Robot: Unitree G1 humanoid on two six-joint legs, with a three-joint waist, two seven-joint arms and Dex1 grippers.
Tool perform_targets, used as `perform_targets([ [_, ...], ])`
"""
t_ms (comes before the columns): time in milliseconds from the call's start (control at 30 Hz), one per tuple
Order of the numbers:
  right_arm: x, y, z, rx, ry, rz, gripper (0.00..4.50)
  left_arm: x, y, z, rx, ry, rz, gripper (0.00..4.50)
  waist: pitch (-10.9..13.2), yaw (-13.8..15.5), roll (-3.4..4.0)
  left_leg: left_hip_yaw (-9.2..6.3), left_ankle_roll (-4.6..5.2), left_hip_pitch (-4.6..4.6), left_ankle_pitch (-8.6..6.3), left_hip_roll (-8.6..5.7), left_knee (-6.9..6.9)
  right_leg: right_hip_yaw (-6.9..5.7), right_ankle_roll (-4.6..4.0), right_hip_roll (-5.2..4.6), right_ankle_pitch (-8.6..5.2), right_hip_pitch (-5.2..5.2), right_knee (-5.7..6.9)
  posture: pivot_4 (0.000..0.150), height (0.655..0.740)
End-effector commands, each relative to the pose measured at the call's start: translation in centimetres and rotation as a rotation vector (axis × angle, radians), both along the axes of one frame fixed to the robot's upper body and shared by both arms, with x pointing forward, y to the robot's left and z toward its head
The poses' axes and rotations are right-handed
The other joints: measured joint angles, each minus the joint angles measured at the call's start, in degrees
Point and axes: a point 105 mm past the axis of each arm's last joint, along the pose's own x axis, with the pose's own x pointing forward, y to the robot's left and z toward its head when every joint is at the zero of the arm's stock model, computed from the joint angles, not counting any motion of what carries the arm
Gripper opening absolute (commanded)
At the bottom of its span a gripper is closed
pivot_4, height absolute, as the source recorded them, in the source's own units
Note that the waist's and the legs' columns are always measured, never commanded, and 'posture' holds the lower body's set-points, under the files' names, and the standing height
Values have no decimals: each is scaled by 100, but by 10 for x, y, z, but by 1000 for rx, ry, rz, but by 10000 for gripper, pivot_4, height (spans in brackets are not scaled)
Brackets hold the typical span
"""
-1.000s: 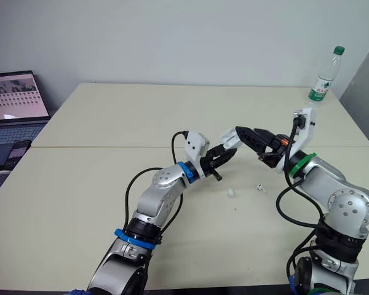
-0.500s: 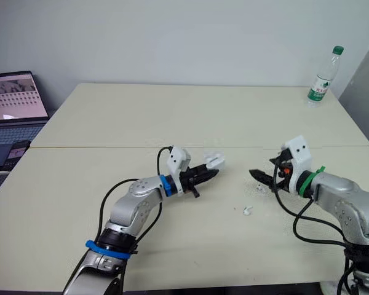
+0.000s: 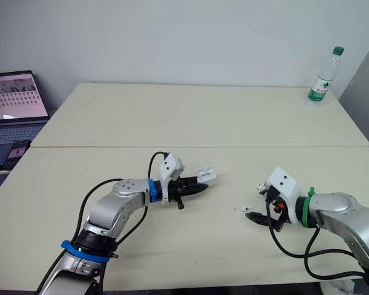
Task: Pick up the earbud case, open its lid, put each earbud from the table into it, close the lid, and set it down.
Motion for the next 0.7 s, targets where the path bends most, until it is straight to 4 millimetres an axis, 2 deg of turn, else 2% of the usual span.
perform_targets([
  [33,-3,8,1,-62,-43,88,44690,1,-7,15,48,-101,-31,7783,2,3,-4,-1,0,0,0,0,0,0,0,0,0,0,0,1500,7362],
  [267,12,6,-9,-162,-62,97,44690,2,-9,16,59,-126,-34,7783,7,6,-12,2,0,-1,0,-1,2,1,-3,0,1,-2,-1,1500,7362],
  [467,17,13,-12,-213,-91,180,44690,0,-9,15,56,-135,-28,7783,8,4,-14,2,0,-1,0,0,2,1,-5,0,1,-2,0,1500,7362],
  [600,21,16,-16,-225,-87,204,35780,0,-10,15,51,-138,-26,7783,9,10,-15,2,0,-1,0,-1,3,0,-6,0,2,-2,3,1500,7362],
  [700,24,15,-19,-237,-83,205,23815,1,-9,16,49,-142,-15,7783,9,11,-16,3,0,-1,0,-1,3,1,-10,0,4,-2,2,1500,7362],
])
